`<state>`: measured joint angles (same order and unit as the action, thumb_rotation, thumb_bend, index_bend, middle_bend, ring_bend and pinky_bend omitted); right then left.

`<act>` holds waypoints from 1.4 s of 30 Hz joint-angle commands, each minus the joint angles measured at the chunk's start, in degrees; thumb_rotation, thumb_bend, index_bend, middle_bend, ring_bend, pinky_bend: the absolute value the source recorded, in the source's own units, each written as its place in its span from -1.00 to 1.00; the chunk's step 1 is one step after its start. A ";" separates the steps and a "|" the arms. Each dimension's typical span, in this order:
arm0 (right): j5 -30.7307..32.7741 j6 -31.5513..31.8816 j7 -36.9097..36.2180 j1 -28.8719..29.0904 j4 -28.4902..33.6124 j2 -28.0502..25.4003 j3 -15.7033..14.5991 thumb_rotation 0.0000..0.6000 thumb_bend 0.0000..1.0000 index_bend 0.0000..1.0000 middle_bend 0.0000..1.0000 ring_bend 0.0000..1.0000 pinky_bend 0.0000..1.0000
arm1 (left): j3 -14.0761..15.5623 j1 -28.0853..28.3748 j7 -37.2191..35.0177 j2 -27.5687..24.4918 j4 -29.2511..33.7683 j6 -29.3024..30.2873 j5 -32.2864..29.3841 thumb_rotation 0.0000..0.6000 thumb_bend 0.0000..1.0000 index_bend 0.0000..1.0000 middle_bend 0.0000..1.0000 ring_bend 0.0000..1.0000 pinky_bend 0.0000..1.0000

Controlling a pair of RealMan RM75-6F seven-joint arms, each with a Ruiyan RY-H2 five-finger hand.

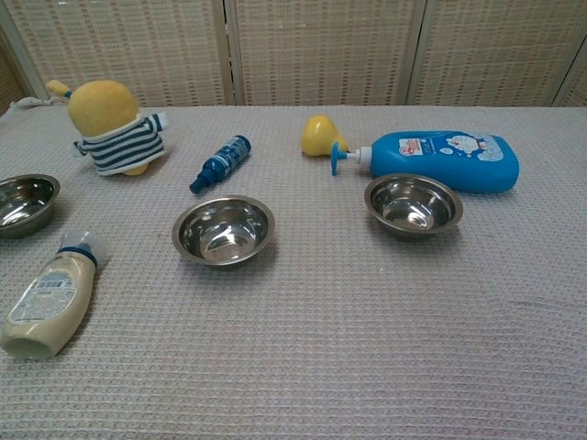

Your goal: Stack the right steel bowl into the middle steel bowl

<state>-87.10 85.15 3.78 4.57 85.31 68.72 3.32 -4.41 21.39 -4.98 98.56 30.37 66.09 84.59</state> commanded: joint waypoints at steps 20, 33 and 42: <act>-1.42 0.16 -1.30 -0.03 0.90 -0.63 -0.86 1.00 -0.85 -1.00 -1.00 -1.00 -1.00 | 0.34 4.38 -3.47 5.49 -0.31 19.95 4.87 1.00 0.06 0.34 -0.70 -0.93 -0.77; -2.08 1.59 -3.65 -0.51 1.39 -1.87 -0.76 1.00 -0.85 -1.00 -1.00 -1.00 -1.00 | 0.43 13.85 13.02 6.89 23.99 14.83 9.81 1.00 0.05 0.29 -0.70 -0.93 -0.76; -2.75 2.60 -4.62 -0.90 1.64 -2.49 -0.87 1.00 -0.85 -1.00 -1.00 -1.00 -1.00 | 2.29 14.74 19.60 8.40 26.67 11.20 10.69 1.00 0.00 0.05 -0.73 -0.93 -0.74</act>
<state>-89.82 87.72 -0.81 3.69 86.93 66.26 2.48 -2.46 36.13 13.95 106.79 56.92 77.88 95.38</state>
